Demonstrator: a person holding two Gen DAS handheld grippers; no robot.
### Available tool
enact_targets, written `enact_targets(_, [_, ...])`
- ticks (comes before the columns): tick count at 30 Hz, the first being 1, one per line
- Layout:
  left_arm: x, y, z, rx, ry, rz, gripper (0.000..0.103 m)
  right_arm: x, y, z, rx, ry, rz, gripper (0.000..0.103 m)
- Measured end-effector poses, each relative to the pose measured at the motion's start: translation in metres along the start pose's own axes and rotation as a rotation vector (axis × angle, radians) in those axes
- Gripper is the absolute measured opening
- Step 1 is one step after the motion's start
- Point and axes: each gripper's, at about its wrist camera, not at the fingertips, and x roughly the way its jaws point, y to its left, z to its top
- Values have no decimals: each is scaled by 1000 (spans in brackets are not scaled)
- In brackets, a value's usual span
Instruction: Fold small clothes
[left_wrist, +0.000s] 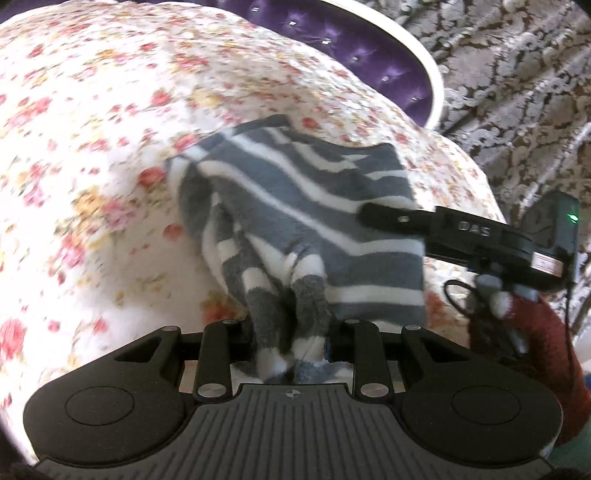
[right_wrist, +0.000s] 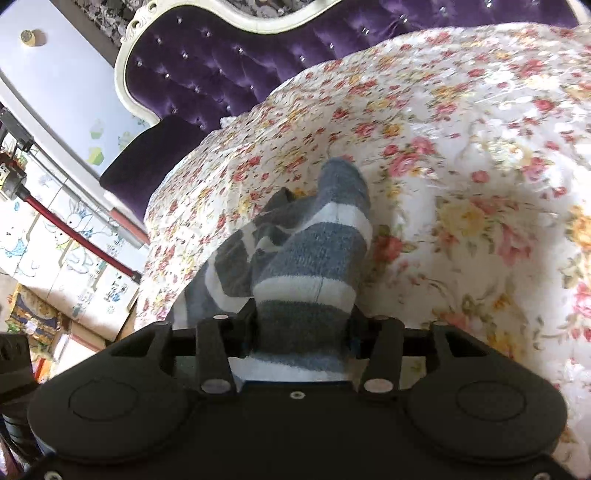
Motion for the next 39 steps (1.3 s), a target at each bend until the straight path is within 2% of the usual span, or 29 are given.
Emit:
enact_targets(4, [-6, 6, -11, -5, -39, 22, 33, -14, 3, -7, -50, -76, -76, 65])
enact_targets(6, [-12, 5, -18, 3, -52, 49, 34, -20, 4, -9, -51, -107, -85, 65])
enact_targets(12, [-46, -23, -33, 137, -159, 190, 33, -50, 11, -23, -93, -200, -105, 65])
enact_targets(17, [-65, -48, -22, 214, -241, 210, 34, -63, 16, -29, -106, -247, -101, 65])
enact_targets(23, [-38, -73, 6, 281, -253, 193, 34, -66, 18, -35, -107, -261, -102, 65])
enact_targets(28, [-6, -65, 12, 287, -262, 213, 34, -66, 20, -37, -134, -259, -125, 64])
enact_targets(30, [7, -50, 11, 251, -221, 257, 33, -65, 25, -37, -165, -255, -137, 58])
enact_targets(31, [13, -42, 10, 237, -196, 276, 35, -64, 27, -38, -182, -255, -143, 45])
enact_targets(32, [16, -34, 8, 225, -187, 278, 36, -63, 30, -38, -201, -259, -148, 25])
enact_targets(33, [14, -26, 5, 217, -200, 261, 36, -62, 33, -38, -220, -262, -150, 16])
enact_targets(34, [11, -21, 2, 210, -215, 243, 36, -61, 37, -37, -240, -265, -150, 13])
enact_targets(39, [3, -17, -4, 185, -224, 249, 39, -45, 55, -27, -328, -264, -158, 12])
